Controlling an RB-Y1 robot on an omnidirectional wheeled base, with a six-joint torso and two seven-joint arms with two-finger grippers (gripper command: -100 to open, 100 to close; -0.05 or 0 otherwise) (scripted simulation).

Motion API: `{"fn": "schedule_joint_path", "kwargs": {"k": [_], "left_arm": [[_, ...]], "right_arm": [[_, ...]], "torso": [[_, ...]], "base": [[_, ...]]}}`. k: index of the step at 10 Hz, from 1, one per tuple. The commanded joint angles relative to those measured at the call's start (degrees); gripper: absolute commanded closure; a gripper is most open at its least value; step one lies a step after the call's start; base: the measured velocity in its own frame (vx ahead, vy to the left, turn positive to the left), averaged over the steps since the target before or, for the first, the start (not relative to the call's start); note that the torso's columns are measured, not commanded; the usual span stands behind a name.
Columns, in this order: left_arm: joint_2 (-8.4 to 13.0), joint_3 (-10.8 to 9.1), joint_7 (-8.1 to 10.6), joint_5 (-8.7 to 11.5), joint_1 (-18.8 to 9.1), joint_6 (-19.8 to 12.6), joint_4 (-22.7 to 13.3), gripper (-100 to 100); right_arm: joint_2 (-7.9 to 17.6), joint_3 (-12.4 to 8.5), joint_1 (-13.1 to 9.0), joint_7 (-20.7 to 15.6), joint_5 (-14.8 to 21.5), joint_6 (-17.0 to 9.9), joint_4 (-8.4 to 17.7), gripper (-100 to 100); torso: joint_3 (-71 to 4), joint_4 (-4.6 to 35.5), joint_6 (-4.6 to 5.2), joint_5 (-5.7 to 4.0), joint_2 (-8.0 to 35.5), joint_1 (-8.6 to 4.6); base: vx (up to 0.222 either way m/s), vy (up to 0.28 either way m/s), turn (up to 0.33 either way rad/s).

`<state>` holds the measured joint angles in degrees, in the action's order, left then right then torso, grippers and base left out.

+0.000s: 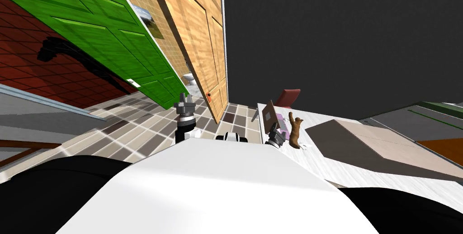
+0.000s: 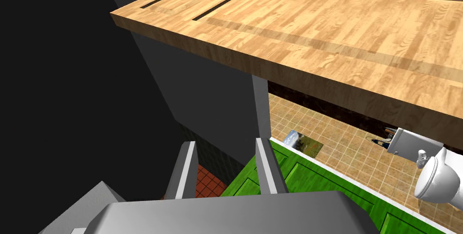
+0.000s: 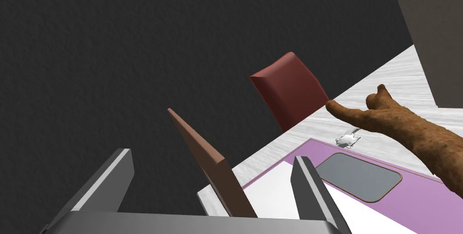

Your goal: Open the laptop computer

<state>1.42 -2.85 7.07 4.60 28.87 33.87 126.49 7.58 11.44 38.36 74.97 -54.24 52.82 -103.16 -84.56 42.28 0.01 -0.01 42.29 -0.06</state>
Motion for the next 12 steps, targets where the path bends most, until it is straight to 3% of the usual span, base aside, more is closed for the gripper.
{"fn": "schedule_joint_path", "kwargs": {"k": [1, 5, 8, 9, 10, 11, 12], "left_arm": [[0.0, 0.00, 0.00, 0.0, 0.0, 0.0, 0.0, 0], [0.0, 0.00, 0.00, 0.0, 0.0, 0.0, 0.0, 0], [0.0, -0.01, 0.00, 0.0, 0.0, 0.0, 0.0, 0], [0.0, -0.01, 0.00, 0.0, 0.0, 0.0, 0.0, 0], [0.0, -0.01, 0.00, 0.0, 0.0, 0.0, 0.0, 0], [0.0, 0.00, 0.00, 0.0, 0.0, 0.0, 0.0, 0], [0.0, 0.00, 0.00, 0.0, 0.0, 0.0, 0.0, 0]], "right_arm": [[0.1, 0.8, 0.8, 4.3, -3.0, 1.5, 1.5, -100], [0.9, 1.5, 1.5, 8.4, -6.1, 2.9, 3.0, -100], [1.3, 1.2, 2.9, 7.0, -6.6, 1.8, 0.2, -100], [1.2, 1.2, 2.6, 7.3, -6.4, 2.0, 0.8, -100], [0.9, 1.4, 1.7, 7.8, -5.8, 2.6, 2.4, 100], [1.0, 1.2, 2.1, 7.4, -6.1, 2.2, 1.6, 100], [2.4, -1.7, -0.8, 4.4, -8.9, -0.6, 4.7, 100]], "torso": [[0.0, 0.0, 0.00, 0.00, 0.0, 0.01], [0.0, 0.0, 0.00, 0.02, 0.0, 0.09], [-0.1, 0.0, 0.00, 0.02, -0.2, 0.04], [-0.2, -0.1, -0.01, -0.01, -0.2, -0.04], [0.0, 0.0, -0.01, 0.01, 0.0, 0.08], [0.2, 0.1, -0.05, 0.07, 0.4, 0.28], [0.2, 0.2, 0.03, 0.00, 0.3, 0.20]], "base": [[-0.018, -0.041, 0.251], [-0.012, -0.030, 0.156], [0.051, -0.030, 0.016], [0.042, -0.028, 0.005], [-0.060, 0.017, -0.016], [-0.038, 0.008, 0.005], [-0.024, 0.086, -0.176]]}}
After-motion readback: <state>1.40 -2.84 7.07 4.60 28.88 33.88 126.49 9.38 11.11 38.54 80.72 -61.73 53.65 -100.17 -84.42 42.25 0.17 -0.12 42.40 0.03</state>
